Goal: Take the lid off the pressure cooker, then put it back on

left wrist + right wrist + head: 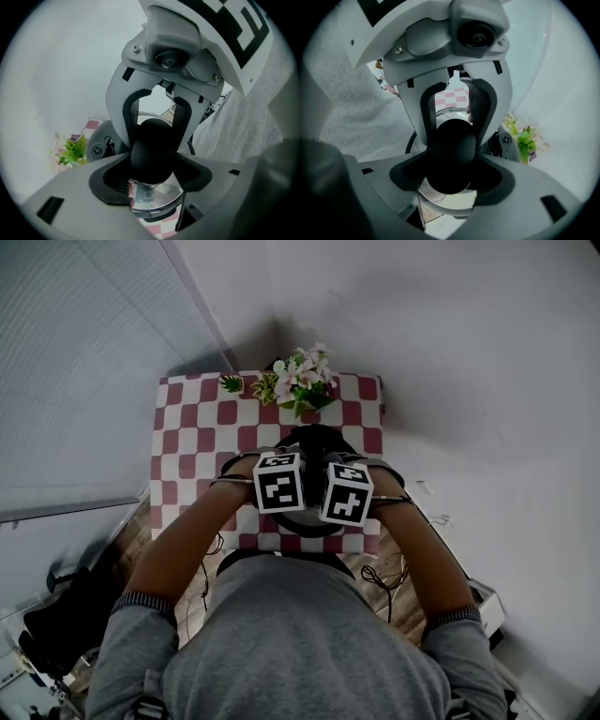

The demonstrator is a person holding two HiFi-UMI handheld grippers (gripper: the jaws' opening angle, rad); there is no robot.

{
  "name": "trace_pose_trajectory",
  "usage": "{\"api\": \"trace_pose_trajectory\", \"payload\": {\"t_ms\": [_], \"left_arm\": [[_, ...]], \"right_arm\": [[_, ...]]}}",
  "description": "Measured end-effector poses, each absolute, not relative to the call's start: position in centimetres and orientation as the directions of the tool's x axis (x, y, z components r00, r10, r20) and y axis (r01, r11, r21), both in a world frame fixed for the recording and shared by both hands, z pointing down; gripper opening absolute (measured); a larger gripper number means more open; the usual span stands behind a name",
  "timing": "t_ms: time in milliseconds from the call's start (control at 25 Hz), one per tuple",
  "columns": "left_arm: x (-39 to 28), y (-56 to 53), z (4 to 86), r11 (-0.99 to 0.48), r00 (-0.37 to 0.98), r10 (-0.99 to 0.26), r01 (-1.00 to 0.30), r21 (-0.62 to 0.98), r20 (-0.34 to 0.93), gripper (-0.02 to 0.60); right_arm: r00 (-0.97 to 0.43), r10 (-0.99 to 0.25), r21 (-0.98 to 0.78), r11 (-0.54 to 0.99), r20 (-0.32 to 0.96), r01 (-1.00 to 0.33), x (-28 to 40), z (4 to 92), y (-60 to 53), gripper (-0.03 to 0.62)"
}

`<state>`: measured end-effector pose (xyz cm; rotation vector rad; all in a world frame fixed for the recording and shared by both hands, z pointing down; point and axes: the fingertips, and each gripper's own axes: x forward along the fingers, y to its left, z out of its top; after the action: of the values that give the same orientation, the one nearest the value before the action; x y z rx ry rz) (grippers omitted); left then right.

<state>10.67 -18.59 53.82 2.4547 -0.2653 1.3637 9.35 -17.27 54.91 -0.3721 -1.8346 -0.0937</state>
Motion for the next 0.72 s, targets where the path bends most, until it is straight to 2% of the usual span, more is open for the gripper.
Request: {"api": "trace_pose_trajectory", "payload": {"t_ms": [400,560,720], "left_arm": [[10.54,-18.77,53.91,-0.822,0.497,-0.087,-0.525,0.219,0.863,0.301],[10.37,-18.41,53.7,-0.804,0.509,-0.068,-0.537,0.254,0.858,0.296],[10.23,-18.4,53.64,-0.841,0.507,-0.067,-0.492,0.225,0.859,0.296]], "right_arm": [[-0.145,0.258,-0.124,0.794,0.955,0.596,9.73,55.04,-17.34,0.313],[-0.113,0.26,-0.121,0.735,0.959,0.667,9.67,55.1,-17.13,0.314],[-0.112,0.26,-0.122,0.739,0.959,0.663,9.6,55.08,-17.27,0.318]]}}
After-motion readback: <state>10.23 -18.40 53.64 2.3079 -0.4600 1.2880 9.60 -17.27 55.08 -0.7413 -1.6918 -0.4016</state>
